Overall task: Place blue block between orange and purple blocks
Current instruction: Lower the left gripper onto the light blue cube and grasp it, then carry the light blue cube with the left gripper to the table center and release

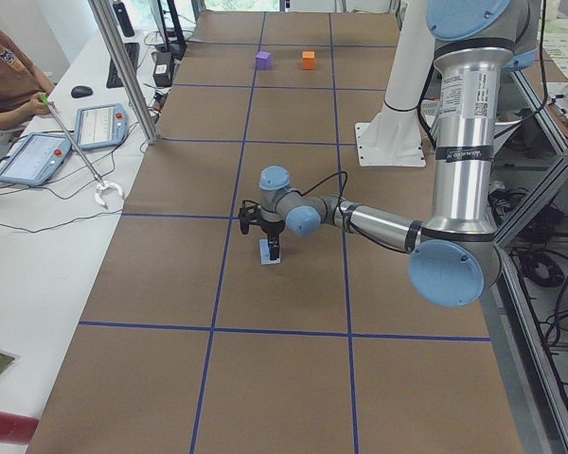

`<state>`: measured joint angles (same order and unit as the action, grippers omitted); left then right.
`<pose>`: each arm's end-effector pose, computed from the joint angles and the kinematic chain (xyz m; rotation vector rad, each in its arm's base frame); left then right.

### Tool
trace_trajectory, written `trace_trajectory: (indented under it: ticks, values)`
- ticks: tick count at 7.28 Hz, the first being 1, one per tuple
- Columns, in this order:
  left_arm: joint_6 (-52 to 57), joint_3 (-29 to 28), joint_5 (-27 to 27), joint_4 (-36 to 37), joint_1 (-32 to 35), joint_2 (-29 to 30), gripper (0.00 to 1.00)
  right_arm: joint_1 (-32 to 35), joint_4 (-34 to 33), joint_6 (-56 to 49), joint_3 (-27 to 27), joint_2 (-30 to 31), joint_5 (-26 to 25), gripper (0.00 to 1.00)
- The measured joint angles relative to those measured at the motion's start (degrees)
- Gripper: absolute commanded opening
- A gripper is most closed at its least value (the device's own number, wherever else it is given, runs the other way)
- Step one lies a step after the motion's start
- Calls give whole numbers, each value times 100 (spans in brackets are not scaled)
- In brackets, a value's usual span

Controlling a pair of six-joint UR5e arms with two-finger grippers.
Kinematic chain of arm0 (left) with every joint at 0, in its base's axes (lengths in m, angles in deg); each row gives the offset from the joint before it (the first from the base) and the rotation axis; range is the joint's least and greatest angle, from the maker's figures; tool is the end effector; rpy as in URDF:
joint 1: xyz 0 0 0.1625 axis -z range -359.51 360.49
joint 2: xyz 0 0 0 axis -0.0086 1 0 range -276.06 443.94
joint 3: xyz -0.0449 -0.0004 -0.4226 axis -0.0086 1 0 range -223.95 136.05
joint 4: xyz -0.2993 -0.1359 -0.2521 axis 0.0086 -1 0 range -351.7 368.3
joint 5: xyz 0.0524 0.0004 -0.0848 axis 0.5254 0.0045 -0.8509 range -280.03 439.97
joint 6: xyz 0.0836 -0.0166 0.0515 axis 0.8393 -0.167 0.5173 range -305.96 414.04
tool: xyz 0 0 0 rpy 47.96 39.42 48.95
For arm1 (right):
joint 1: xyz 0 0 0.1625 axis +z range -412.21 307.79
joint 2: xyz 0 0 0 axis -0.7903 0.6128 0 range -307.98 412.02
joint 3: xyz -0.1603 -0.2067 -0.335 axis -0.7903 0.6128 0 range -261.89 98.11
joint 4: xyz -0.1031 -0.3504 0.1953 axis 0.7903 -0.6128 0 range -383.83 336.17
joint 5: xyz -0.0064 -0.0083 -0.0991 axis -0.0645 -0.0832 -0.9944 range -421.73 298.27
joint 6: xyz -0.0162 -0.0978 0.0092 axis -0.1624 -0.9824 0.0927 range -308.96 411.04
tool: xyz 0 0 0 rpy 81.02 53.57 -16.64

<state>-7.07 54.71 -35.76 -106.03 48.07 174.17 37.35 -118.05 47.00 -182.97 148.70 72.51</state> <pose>0.2855 -0.4460 0.5474 0.0100 0.7181 -0.1820 0.0604 -0.4419 0.6255 0.0273 -0.7719 -0.0754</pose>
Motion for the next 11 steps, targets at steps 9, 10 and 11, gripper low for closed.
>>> trace_trajectory:
  ticks: [9,10,11]
  values:
    - [-92,917,10,3292,-807,3113,0,-17,6,80,-169,-136,63,100]
    - [-154,494,161,3486,-1055,3791,0,-18,8,133,-169,-150,64,100]
    - [-252,-90,256,3500,-1225,4416,0,-18,7,178,-176,-168,77,100]
